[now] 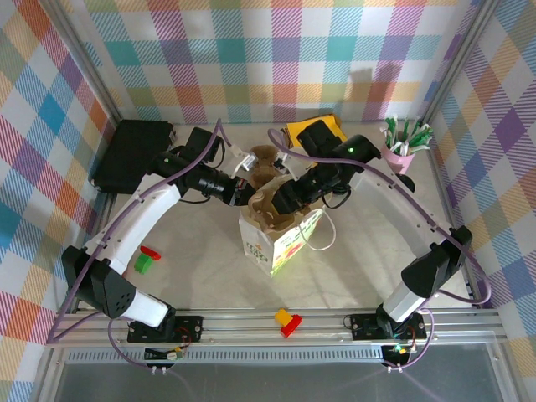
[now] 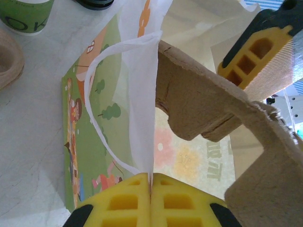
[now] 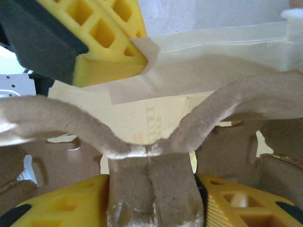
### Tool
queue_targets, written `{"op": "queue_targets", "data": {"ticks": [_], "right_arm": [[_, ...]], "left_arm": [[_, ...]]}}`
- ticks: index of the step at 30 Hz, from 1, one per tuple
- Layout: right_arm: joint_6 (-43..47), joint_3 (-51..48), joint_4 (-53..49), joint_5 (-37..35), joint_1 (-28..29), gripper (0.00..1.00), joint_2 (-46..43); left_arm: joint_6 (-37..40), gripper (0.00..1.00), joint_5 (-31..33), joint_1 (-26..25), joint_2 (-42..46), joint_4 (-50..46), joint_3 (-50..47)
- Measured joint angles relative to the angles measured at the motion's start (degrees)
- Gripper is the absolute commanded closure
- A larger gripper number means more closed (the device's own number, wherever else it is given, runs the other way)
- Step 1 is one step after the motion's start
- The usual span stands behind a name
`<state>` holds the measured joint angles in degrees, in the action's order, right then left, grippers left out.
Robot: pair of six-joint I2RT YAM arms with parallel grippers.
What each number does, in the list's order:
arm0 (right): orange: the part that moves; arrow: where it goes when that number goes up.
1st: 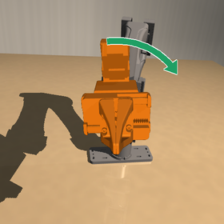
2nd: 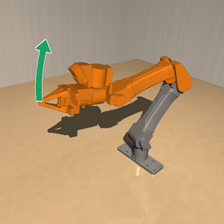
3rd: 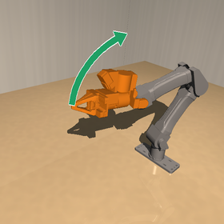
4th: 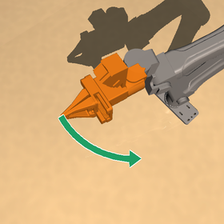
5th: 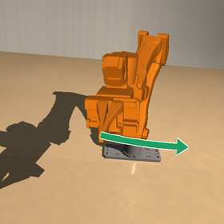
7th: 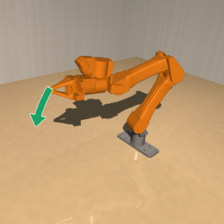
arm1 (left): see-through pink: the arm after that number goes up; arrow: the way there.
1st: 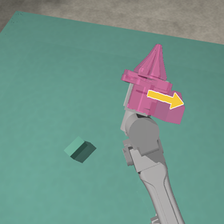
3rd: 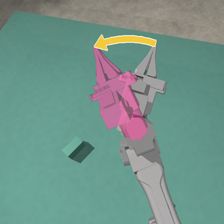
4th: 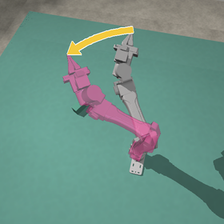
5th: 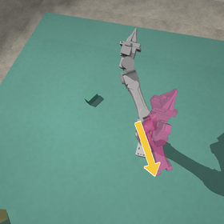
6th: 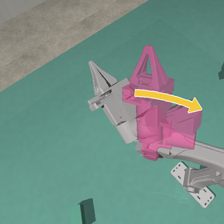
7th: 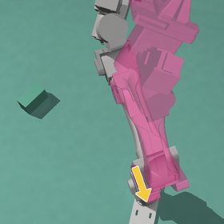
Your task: Pack the takeout coffee
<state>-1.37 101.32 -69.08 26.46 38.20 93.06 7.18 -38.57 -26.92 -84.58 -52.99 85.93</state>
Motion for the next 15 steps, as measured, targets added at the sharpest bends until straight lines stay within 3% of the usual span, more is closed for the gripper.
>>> {"op": "queue_targets", "data": {"ticks": [15], "right_arm": [[-1.2,-5.1,2.6,-4.0,0.0,0.51,-0.6]], "left_arm": [[2.1,1.00,-1.1,0.0,-1.0,-2.1,0.8]]}}
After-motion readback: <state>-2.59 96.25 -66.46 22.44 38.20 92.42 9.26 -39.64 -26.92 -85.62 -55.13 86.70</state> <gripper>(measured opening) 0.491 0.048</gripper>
